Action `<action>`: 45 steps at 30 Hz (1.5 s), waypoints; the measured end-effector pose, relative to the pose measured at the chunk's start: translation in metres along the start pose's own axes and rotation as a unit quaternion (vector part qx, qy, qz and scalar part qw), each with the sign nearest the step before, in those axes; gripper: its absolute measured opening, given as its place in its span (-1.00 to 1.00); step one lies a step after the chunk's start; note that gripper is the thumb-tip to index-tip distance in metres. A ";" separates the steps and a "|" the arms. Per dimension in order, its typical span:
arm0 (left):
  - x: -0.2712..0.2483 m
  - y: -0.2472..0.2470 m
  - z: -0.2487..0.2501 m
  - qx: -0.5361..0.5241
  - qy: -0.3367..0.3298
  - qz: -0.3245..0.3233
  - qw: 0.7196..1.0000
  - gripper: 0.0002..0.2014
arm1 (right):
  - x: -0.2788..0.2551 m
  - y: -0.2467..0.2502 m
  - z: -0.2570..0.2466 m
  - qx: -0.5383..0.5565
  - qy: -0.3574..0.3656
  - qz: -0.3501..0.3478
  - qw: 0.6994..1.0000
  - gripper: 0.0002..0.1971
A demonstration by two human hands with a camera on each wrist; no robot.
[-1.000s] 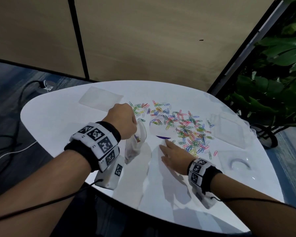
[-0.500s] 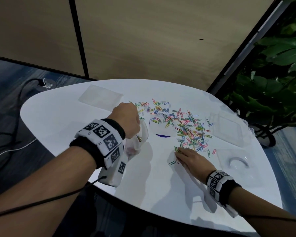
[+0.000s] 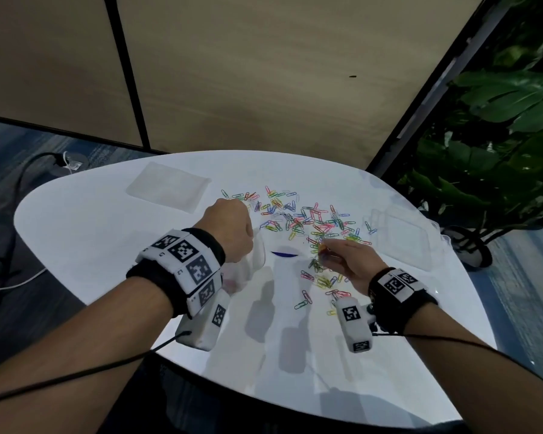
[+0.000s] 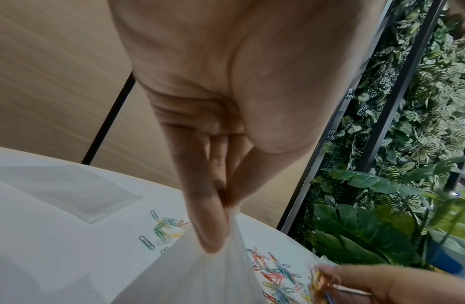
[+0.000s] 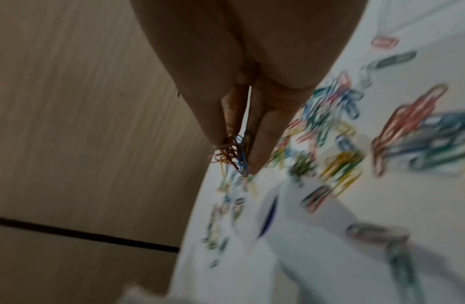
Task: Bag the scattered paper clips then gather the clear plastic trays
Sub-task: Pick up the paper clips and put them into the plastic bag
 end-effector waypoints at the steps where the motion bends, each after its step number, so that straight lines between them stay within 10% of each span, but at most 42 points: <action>1: 0.001 -0.002 0.004 -0.002 -0.002 -0.004 1.000 -0.79 | -0.013 -0.011 -0.006 0.029 -0.016 -0.030 0.999 -0.81; 9: 0.003 -0.023 0.038 -0.037 -0.027 -0.029 0.999 -0.80 | -0.078 -0.054 -0.006 0.085 -0.052 -0.083 0.992 -0.88; 19: 0.000 -0.056 0.080 -0.056 -0.077 -0.067 0.993 -0.82 | -0.084 -0.034 -0.009 -0.026 0.068 -0.045 0.996 -0.77; 26: -0.002 -0.048 0.074 -0.076 -0.103 -0.057 0.990 -0.79 | -0.095 -0.047 -0.054 -0.359 0.390 0.001 0.848 -0.79; 30: 0.006 -0.036 0.055 -0.104 -0.072 -0.016 0.992 -0.80 | -0.097 -0.054 -0.058 -0.336 0.356 -0.077 0.869 -0.74; 35: 0.011 -0.022 0.034 -0.105 -0.054 0.019 0.993 -0.82 | -0.047 0.009 -0.051 -0.361 0.287 0.062 0.885 -0.80; 39: 0.012 -0.015 0.026 -0.095 -0.052 0.024 0.994 -0.83 | -0.021 0.048 0.046 -0.555 0.048 0.045 0.829 -0.03; 45: 0.010 -0.012 0.025 -0.077 -0.054 0.013 0.995 -0.79 | -0.016 0.012 0.053 -0.523 0.182 0.087 0.828 -0.01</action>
Point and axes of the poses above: each hand's wrist, its own x-axis towards the middle knuckle, its own y-axis out of the back of the hand, z = x × y, the point moved 9 cm from there along x, towards the middle knuckle, and after that the axes turned 15 degrees about z, right-handed, at the moved point
